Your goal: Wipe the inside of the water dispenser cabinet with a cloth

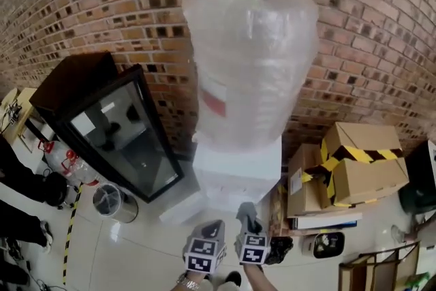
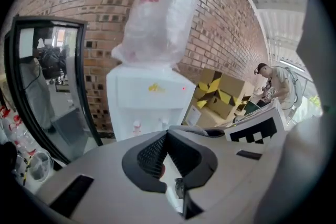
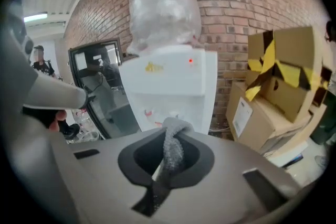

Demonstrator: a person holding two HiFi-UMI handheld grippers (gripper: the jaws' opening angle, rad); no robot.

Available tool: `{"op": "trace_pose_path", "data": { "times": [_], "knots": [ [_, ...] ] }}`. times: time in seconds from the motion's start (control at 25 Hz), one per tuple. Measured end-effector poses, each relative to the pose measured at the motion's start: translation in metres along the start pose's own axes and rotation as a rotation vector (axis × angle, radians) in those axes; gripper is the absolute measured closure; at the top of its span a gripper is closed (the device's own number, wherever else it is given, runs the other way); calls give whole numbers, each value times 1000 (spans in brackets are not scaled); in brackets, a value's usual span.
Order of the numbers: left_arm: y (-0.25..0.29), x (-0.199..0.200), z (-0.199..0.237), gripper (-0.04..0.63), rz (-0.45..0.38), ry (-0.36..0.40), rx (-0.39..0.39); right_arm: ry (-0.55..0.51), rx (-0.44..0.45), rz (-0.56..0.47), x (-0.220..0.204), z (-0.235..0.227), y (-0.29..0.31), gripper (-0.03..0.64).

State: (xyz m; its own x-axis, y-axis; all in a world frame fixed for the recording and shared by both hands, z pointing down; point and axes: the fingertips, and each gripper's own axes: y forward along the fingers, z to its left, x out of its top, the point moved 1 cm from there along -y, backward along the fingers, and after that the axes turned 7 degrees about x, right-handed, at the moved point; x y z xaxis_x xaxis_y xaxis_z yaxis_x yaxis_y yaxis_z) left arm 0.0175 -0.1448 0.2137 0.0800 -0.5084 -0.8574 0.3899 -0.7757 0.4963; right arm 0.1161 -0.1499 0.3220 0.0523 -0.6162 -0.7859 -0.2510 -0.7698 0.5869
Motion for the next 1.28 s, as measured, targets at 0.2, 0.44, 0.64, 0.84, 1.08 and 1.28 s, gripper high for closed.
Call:
{"op": "trace_pose_path", "data": {
  "times": [0.2, 0.44, 0.64, 0.84, 1.08, 1.28],
  "knots": [
    [-67, 83, -32, 594, 4, 14, -19, -21, 117, 46, 73, 38, -85, 609],
    [-108, 152, -50, 593, -71, 20, 21, -22, 171, 4, 139, 52, -146, 609],
    [-139, 178, -52, 592, -108, 16, 35, 38, 231, -53, 178, 71, -186, 609],
    [-173, 177, -61, 593, -123, 44, -1, 29, 195, -68, 176, 89, -227, 609],
    [-242, 166, -42, 592, -132, 52, -28, 17, 132, -87, 165, 140, -275, 609],
    [-301, 141, -25, 594, -135, 46, -33, 2, 129, -105, 136, 189, -323, 609]
  ]
}}
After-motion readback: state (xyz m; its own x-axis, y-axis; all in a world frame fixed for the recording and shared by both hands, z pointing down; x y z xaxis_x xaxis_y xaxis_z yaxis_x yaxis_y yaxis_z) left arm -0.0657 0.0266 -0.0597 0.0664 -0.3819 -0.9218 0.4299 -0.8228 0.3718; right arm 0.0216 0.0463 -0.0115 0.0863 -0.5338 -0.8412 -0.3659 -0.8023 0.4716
